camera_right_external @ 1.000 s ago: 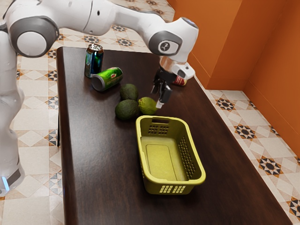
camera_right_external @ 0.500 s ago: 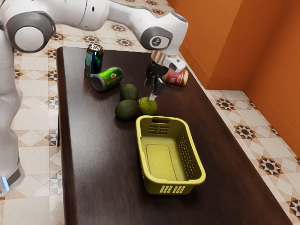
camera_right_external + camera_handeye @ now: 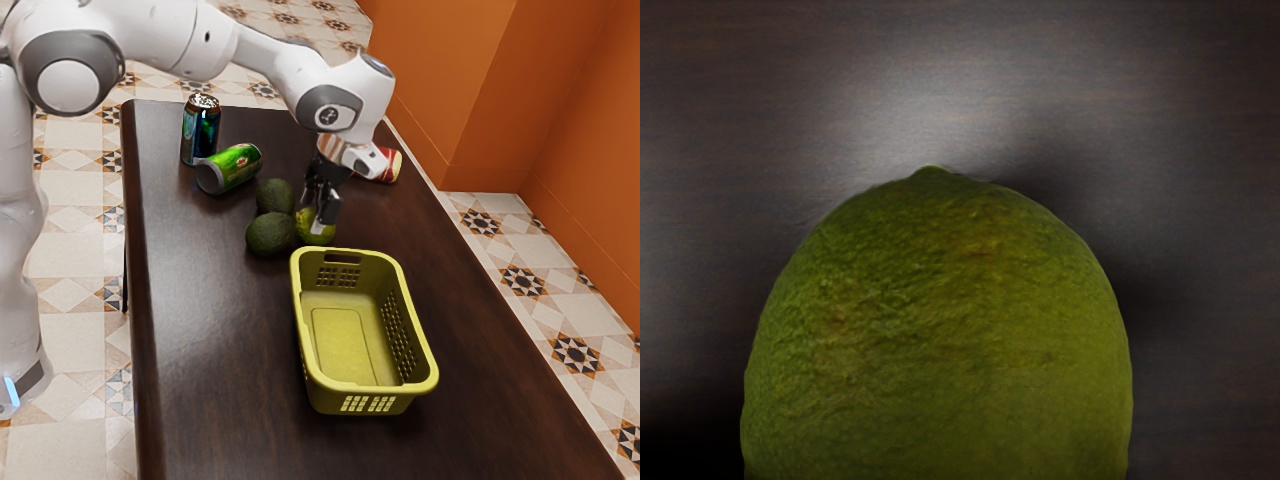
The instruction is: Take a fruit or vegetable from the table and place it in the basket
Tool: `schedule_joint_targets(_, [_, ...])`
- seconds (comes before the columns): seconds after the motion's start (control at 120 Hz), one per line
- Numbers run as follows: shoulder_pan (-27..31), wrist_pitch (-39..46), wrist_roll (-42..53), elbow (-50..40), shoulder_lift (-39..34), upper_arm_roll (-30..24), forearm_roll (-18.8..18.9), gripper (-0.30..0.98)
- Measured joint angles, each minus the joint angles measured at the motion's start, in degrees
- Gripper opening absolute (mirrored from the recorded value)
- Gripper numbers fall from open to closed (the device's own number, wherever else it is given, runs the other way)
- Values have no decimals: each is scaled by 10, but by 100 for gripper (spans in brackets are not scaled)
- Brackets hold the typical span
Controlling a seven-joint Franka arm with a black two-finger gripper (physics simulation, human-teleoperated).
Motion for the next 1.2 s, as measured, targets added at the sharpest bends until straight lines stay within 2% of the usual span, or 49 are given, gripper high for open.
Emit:
schedule_joint_targets(0.217, [1, 29, 1, -2, 15, -1, -11, 69])
schedule_joint_targets(0.367, [1, 39, 0, -10, 17, -1, -22, 64])
schedule_joint_targets(0.55, [2, 45, -2, -10, 13, -2, -19, 28])
schedule_joint_targets(0.6, [4, 46, -3, -4, 10, -8, -6, 18])
schedule_joint_targets(0.675, [3, 47, -6, 22, 4, -18, 16, 11])
schedule_joint_targets(0.775, [-1, 42, -9, 64, -3, -30, 38, 11])
schedule_joint_targets(0.9, [0, 21, -12, 87, -38, -49, 53, 17])
schedule_joint_targets(1.075, [51, -8, -21, 89, -65, -127, 48, 17])
schedule_joint_targets(1.2, [35, -16, -27, 90, -64, -171, 34, 16])
